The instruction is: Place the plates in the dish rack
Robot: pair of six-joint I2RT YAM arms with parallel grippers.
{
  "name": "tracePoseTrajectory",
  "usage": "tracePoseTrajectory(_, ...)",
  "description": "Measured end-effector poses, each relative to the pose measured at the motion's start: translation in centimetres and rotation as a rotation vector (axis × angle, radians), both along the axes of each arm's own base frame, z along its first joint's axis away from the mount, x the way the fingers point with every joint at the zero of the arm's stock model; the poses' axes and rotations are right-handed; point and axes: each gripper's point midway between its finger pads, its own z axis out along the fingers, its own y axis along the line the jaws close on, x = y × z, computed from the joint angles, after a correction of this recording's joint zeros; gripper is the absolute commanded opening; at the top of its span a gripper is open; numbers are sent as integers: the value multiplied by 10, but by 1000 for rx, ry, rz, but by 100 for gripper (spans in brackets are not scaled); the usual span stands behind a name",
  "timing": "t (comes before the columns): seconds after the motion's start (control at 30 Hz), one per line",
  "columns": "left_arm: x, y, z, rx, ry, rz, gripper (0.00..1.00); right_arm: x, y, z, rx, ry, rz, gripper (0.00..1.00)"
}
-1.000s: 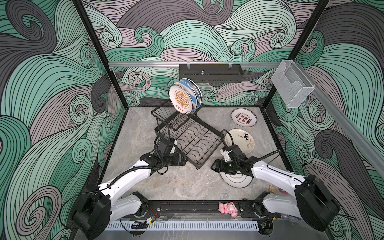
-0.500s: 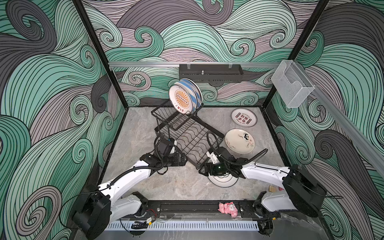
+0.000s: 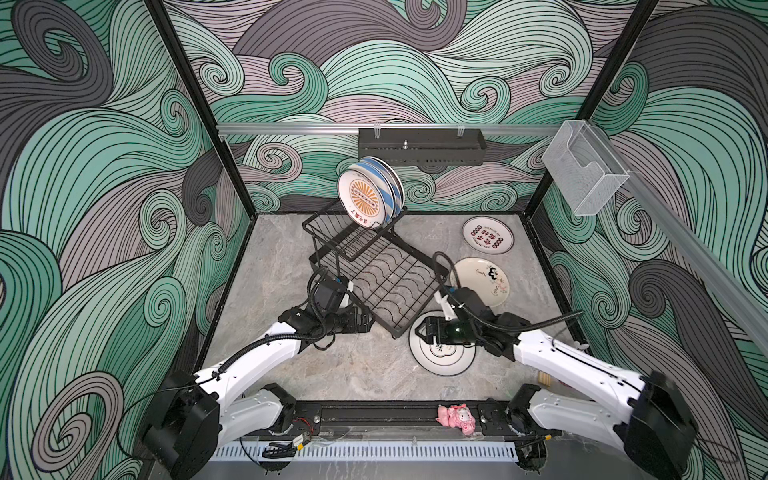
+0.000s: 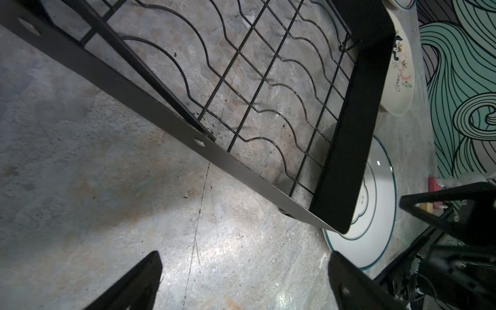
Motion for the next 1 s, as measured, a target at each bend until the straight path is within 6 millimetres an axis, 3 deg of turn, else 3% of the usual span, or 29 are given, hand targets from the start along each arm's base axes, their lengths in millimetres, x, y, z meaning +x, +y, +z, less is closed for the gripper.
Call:
tracePoseTrajectory(0.13,0,0,0,-1,-1,0,99,7,-72,-6,-127,31,-215,84)
tracePoseTrajectory(0.2,0,0,0,-1,-1,0,99,0,-91,-14,-157,59,-263,81)
tracePoseTrajectory(0.27,0,0,0,0,0,0,99,-10,-105,-24,-182,91,-292,66)
tracePoseTrajectory(0.3,0,0,0,0,0,0,98,-14,-109,-29,-186,110,-302,65)
tracePoseTrajectory(0.67,-1,0,-1,6,0,-7,99,-35,-116,-74,-121,216,-370,57)
tracePoseTrajectory(1.0,-2,1,-7,21,16,-12,99,-26,-116,-81,-62,185,-404,51)
